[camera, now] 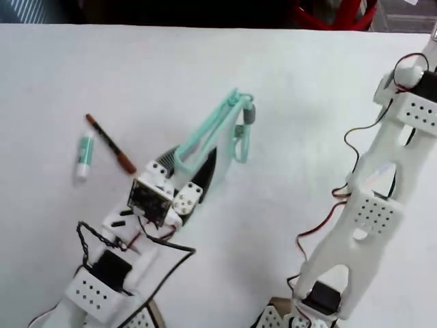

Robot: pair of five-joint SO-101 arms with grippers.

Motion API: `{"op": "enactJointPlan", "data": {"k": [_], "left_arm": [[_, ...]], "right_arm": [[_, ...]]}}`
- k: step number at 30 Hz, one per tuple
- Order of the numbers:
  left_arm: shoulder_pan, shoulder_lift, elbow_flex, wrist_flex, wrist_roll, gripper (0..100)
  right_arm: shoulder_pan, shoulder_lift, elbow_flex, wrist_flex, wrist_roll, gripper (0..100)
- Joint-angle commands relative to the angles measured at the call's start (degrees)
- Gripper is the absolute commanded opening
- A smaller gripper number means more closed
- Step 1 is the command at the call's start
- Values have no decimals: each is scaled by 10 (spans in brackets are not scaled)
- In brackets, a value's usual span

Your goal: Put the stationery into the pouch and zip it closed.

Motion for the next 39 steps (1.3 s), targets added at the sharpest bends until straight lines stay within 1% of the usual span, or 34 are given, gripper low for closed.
{"op": "enactJointPlan", "data": {"k": [1,5,10,14,18,22,26,29,31,33,35,39], "left_arm": [[5,1,1,-6,-1,109],[5,1,1,-6,-1,109],[5,2,4,-6,0,109],[4,2,4,-2,2,110],[5,0,10,-4,2,110],[5,1,10,-4,3,110],[5,2,10,-5,3,110],[5,2,10,-5,4,110],[5,2,10,-5,4,110],[5,2,10,-5,4,110],[5,2,10,-5,4,112],[4,0,10,-5,4,198]], "right_arm": [[-12,-163,127,2,3,17],[-66,-328,278,-1,3,17],[-177,-501,399,-2,3,17],[-267,-621,412,-7,2,17],[-357,-720,415,-62,3,17],[-421,-734,477,-119,-3,17],[-510,-745,529,-177,-4,17],[-568,-754,562,-189,-2,17],[-581,-754,602,-213,0,17],[-582,-756,650,-260,1,17],[-583,-758,695,-284,1,17],[-581,-760,749,-289,1,17]]}}
